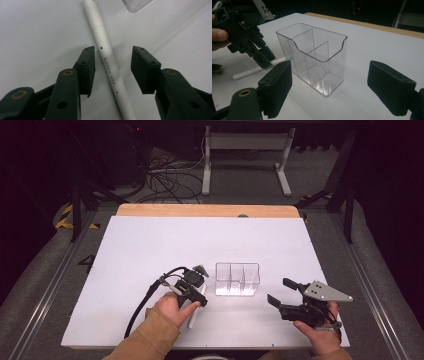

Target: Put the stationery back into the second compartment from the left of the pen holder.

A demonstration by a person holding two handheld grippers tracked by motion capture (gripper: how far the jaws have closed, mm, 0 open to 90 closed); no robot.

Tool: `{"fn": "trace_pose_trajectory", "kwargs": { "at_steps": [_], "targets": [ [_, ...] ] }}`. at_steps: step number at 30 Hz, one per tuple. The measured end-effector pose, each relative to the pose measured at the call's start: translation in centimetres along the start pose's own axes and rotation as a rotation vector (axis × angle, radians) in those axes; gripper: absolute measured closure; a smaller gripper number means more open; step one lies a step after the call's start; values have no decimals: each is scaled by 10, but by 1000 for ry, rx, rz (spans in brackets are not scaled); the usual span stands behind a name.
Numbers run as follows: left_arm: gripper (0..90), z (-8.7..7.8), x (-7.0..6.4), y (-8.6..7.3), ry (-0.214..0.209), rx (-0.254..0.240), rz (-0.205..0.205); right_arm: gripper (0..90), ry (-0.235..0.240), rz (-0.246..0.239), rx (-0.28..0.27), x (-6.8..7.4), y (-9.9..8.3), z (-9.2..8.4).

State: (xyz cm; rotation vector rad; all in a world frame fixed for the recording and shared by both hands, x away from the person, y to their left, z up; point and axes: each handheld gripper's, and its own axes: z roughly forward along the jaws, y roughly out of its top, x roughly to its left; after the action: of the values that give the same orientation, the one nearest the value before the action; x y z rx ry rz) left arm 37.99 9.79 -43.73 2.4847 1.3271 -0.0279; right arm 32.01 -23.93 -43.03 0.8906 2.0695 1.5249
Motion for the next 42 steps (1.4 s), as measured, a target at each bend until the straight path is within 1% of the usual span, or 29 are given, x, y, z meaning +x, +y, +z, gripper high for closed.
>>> {"fn": "trace_pose_trajectory", "kwargs": {
  "at_steps": [2,4,6,10,14,18,22,27,32,38,41,42],
  "targets": [
    [579,1,0,1,-5,1,1,204,2,1,1,0,0,0],
    [590,2,0,1,-5,-2,-12,204,2,2,1,0,0,0],
    [606,3,1,2,0,-1,-7,204,3,2,1,0,0,0],
    [633,5,1,2,0,3,-25,204,5,4,2,0,0,0],
    [663,6,1,3,14,10,-33,204,4,0,4,1,-1,1],
    [696,7,2,2,20,1,-40,204,6,-2,4,1,-1,1],
    [704,7,2,2,25,3,-35,204,8,-6,3,1,-1,1],
    [713,7,2,2,28,-1,-44,204,10,-7,5,1,-1,1],
    [743,7,3,2,31,-4,-82,204,6,-7,13,1,-1,2],
    [779,7,4,1,35,-11,-117,204,6,-7,19,1,-2,4],
    [781,7,6,1,19,-14,-137,204,9,-8,19,1,-2,4],
    [781,6,7,1,12,-13,-137,204,9,-7,20,1,-2,4]
  ]
}}
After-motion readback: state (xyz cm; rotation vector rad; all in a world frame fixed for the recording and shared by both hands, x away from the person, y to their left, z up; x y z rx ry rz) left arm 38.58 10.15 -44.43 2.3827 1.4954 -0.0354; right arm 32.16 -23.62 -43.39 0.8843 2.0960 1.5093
